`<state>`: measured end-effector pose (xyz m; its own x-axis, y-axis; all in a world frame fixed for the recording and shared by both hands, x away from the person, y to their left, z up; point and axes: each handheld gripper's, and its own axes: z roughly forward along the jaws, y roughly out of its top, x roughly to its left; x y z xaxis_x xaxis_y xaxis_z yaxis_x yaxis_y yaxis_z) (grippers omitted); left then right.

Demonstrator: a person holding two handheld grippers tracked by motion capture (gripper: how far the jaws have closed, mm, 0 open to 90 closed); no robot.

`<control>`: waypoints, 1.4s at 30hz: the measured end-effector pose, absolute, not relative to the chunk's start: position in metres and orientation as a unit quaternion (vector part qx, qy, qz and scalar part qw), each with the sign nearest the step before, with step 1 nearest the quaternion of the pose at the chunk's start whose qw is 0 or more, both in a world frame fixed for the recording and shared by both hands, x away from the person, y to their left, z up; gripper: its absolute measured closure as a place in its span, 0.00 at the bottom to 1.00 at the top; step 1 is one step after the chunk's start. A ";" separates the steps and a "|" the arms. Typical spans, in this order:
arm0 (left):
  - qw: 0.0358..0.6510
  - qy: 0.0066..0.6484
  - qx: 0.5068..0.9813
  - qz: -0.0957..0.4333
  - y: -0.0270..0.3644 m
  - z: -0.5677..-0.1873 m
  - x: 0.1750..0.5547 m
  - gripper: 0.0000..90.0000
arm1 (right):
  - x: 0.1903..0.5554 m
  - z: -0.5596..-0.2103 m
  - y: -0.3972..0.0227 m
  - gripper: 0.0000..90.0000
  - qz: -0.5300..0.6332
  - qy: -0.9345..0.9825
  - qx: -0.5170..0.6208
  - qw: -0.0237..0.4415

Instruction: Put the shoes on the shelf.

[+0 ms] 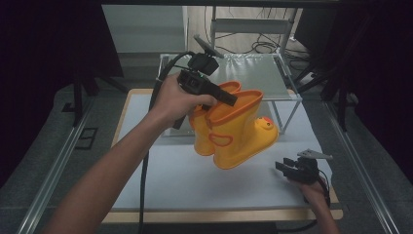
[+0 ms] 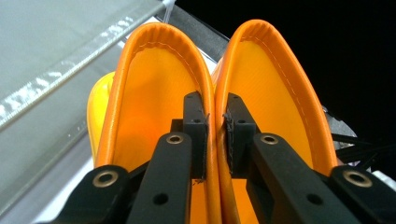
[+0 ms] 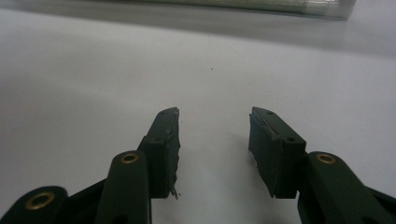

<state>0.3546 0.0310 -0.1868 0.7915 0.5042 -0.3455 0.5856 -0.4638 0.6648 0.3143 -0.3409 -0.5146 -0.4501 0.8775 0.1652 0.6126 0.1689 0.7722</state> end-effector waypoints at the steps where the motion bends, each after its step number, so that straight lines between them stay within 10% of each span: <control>1: 0.408 0.319 0.854 -0.049 0.030 -0.183 0.356 0.91 | 0.314 -0.514 -0.341 0.59 0.409 0.747 0.498 0.163; 42: 0.389 0.551 0.733 0.085 0.015 -0.154 0.521 0.91 | 0.311 -0.511 -0.335 0.59 0.415 0.750 0.487 0.166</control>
